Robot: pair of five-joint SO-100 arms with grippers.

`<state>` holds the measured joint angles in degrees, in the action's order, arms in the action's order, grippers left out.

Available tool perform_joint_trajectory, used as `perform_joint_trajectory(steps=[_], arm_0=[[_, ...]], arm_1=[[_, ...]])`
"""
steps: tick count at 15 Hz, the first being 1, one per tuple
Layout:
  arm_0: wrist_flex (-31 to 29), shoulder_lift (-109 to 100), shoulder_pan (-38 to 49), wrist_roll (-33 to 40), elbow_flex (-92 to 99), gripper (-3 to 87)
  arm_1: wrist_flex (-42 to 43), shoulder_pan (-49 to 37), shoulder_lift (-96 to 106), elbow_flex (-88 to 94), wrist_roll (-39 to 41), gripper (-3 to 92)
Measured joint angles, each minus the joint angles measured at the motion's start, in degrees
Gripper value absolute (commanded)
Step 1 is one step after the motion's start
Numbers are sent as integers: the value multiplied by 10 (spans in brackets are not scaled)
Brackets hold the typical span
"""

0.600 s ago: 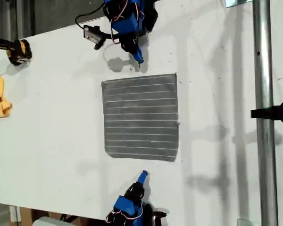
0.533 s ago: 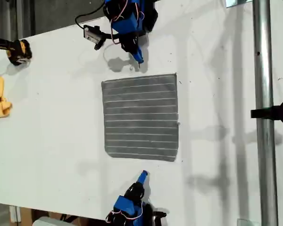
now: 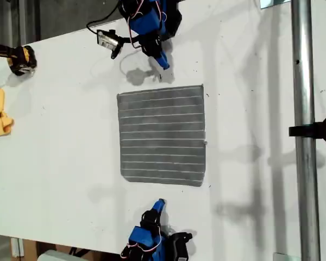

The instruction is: Grasp corners of a towel and fold twice.

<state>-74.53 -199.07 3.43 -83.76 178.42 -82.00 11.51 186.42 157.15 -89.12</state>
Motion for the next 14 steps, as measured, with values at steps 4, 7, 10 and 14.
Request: perform_joint_trajectory(steps=[4, 7, 10, 14], arm_0=[[0, 0, -1, 0, 0, -12], [0, 0, -1, 0, 0, -12], [0, 0, -1, 0, 1, -12], [0, 0, -1, 1, 1, -12]], arm_1=[[70, 43, -461, -341, 60, -2], [74, 85, -785, -561, 127, 7], [38, 101, -867, -626, 158, 42], [18, 116, -868, -552, 126, 282]])
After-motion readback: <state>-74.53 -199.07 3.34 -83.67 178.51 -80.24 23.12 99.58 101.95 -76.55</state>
